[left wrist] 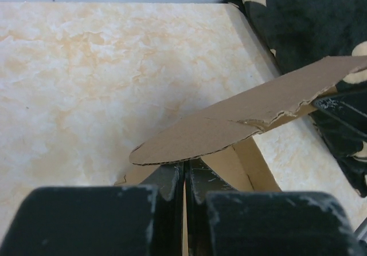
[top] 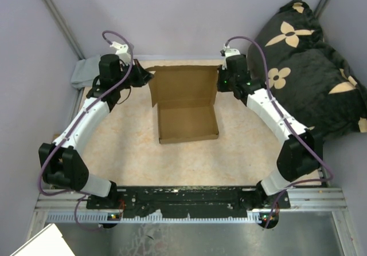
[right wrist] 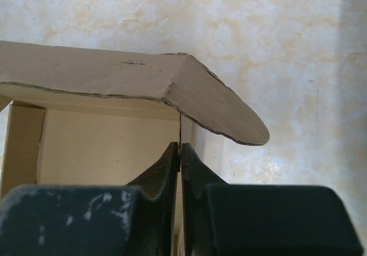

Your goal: Fold the paper box

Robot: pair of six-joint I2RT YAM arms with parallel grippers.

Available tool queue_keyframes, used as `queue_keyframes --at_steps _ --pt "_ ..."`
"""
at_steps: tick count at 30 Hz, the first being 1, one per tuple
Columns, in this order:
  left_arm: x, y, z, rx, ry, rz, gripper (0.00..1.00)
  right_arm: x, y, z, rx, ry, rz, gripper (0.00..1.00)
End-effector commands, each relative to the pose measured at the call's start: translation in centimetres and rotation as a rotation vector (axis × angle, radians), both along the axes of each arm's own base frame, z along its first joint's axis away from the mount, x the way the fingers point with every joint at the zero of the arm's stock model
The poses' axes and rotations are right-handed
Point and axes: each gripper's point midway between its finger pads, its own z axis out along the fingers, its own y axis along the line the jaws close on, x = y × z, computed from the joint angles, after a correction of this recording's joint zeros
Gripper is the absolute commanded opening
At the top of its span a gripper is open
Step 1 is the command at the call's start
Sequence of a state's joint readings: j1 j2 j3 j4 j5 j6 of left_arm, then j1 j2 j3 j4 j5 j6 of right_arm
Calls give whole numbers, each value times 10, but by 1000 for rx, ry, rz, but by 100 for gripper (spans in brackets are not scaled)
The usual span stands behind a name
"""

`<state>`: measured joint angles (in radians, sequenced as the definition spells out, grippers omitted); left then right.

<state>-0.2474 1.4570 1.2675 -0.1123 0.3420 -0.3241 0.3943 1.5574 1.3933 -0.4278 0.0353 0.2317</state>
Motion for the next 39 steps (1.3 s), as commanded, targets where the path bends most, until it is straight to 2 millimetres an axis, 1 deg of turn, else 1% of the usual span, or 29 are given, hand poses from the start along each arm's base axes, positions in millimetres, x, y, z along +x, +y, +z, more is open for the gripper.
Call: queue_keyframes --at_steps 1,4,7,13,16,20,23,24,28,31,33,35,36,39 --pt "6 0 33 -92 -45 85 0 7 -3 51 31 -191 -102 4" --pt "10 -1 32 -145 -23 120 0 7 -4 51 36 -233 -159 3" --pt "8 -9 29 -199 -5 127 0 3 1 48 32 -267 -186 3" --pt "5 -16 29 -224 2 150 0 2 6 41 37 -307 -216 3" --pt "-3 -20 24 -210 7 147 0 0 8 40 47 -326 -224 3" --pt "-16 -17 13 -219 28 152 0 -7 13 44 68 -359 -238 3" --pt "-27 -15 6 -213 36 154 0 -11 17 41 83 -352 -240 3" --pt "-31 -13 2 -211 44 156 0 -13 19 39 82 -348 -236 3" --pt "-43 -7 -5 -195 57 169 0 -26 26 28 61 -325 -211 4" --pt "-51 -5 -8 -186 58 171 0 -39 23 19 47 -302 -210 6" --pt "-57 -5 -12 -180 69 168 1 -47 18 12 43 -281 -219 7" --pt "-64 -7 -15 -175 86 153 2 -56 12 5 33 -255 -220 10" --pt "-68 -7 -18 -168 103 146 3 -62 9 1 24 -234 -213 15" --pt "-81 -9 -23 -159 140 120 5 -82 7 0 36 -191 -158 27"
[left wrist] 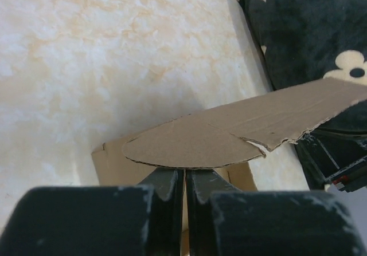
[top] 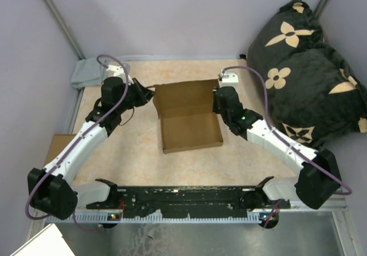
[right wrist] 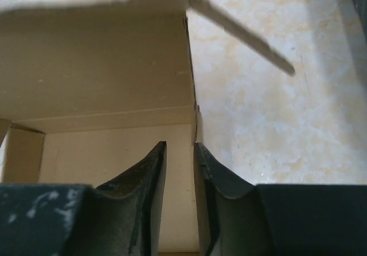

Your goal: Fold the paper box

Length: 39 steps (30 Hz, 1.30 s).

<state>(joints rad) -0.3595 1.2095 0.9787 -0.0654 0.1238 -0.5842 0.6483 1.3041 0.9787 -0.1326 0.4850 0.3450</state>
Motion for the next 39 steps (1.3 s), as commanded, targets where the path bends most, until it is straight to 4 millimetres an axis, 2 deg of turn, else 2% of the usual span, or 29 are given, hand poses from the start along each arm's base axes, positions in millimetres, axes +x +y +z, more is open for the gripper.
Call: queue_keyframes --at_steps 1,4,8,11,13,17,20,22,24,27,31,35,36,37,39 --pt "-25 -7 0 -9 37 -62 6 -32 -1 21 81 12 58 31" --pt "-40 -3 -6 13 70 -77 7 -57 -2 17 105 72 119 36" --pt "-59 2 -17 7 82 -76 7 -85 -10 3 136 140 145 36" --pt "-60 7 -14 7 58 -53 2 -93 -16 1 146 134 144 37" --pt "-56 10 -2 31 6 -46 0 -92 -21 11 138 98 135 40" --pt "-40 13 26 132 -113 -63 0 -84 -36 45 83 6 92 47" --pt "-31 12 36 183 -152 -81 0 -78 -48 71 42 -47 52 52" --pt "-27 12 40 199 -172 -84 0 -73 -55 80 4 -49 27 55" --pt "-22 12 43 211 -200 -75 0 -65 -60 82 -45 -44 24 57" --pt "-12 16 53 240 -274 -50 0 -48 -65 71 -99 -18 62 60" --pt "2 16 66 286 -348 -38 0 -22 -58 58 -90 0 164 60" --pt "8 14 67 298 -328 -43 0 5 -45 64 -48 3 223 58" --pt "10 16 65 297 -306 -24 4 10 -40 68 -42 -3 241 59" --pt "13 21 63 300 -278 5 13 16 -36 68 -37 5 254 59" --pt "18 26 55 322 -220 35 39 30 -27 70 -27 36 265 61"
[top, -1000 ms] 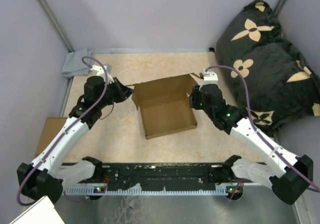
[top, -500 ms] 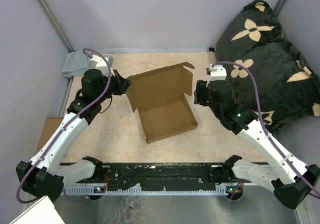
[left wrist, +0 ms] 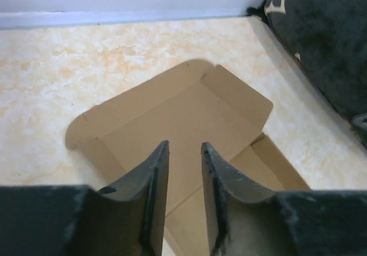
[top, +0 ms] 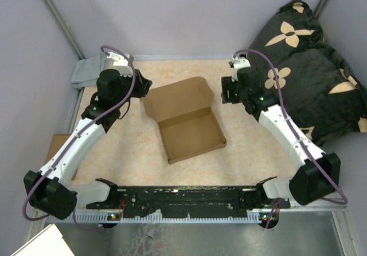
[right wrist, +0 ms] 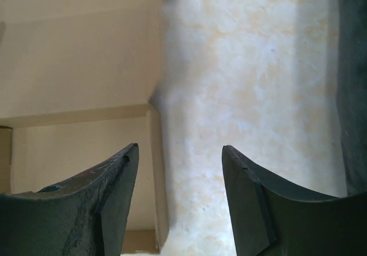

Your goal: Fold the paper box

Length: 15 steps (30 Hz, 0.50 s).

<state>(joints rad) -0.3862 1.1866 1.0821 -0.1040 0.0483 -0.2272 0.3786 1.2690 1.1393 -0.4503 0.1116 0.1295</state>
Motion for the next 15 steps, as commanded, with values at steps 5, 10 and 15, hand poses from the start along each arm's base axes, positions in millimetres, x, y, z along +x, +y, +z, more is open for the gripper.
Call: queue_keyframes --at_steps 5,10,15 --pt "44 24 -34 -16 299 127 53 85 52 46 104 24 125 66" --pt "62 26 -121 -54 760 125 45 136 62 14 162 196 109 66" --pt "54 32 -152 -26 831 126 51 166 73 -19 159 281 159 72"
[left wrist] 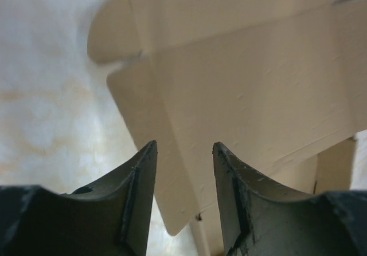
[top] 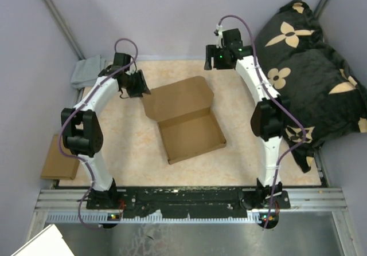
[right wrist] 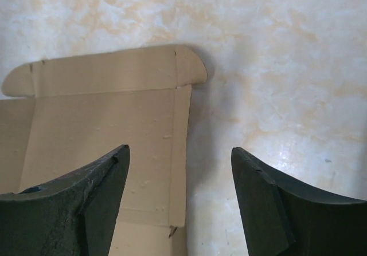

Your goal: Fold the paper box

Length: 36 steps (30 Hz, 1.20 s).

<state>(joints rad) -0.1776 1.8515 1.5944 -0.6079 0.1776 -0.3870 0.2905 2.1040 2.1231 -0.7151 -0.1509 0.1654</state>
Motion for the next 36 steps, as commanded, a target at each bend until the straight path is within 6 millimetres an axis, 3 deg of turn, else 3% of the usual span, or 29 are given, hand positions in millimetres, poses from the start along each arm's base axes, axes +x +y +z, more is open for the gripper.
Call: queue_keyframes --at_steps 1,4,14,26,29,33,36 --pt "-37 -6 -9 -34 141 -31 51 -3 10 -19 33 127 77 73" --pt "-41 2 -23 -30 192 -14 51 2 18 -33 63 156 108 73" --pt "-39 13 -39 -15 224 3 51 0 32 -80 101 257 159 69" --pt "-30 8 -70 -43 279 7 49 6 39 -114 118 311 156 58" --pt "-27 7 -75 -42 287 6 48 5 41 -117 127 319 164 51" --pt "-16 9 -80 -22 278 4 46 3 46 -121 127 328 170 32" --pt "-5 7 -76 -27 255 -4 32 4 45 -118 106 314 160 20"
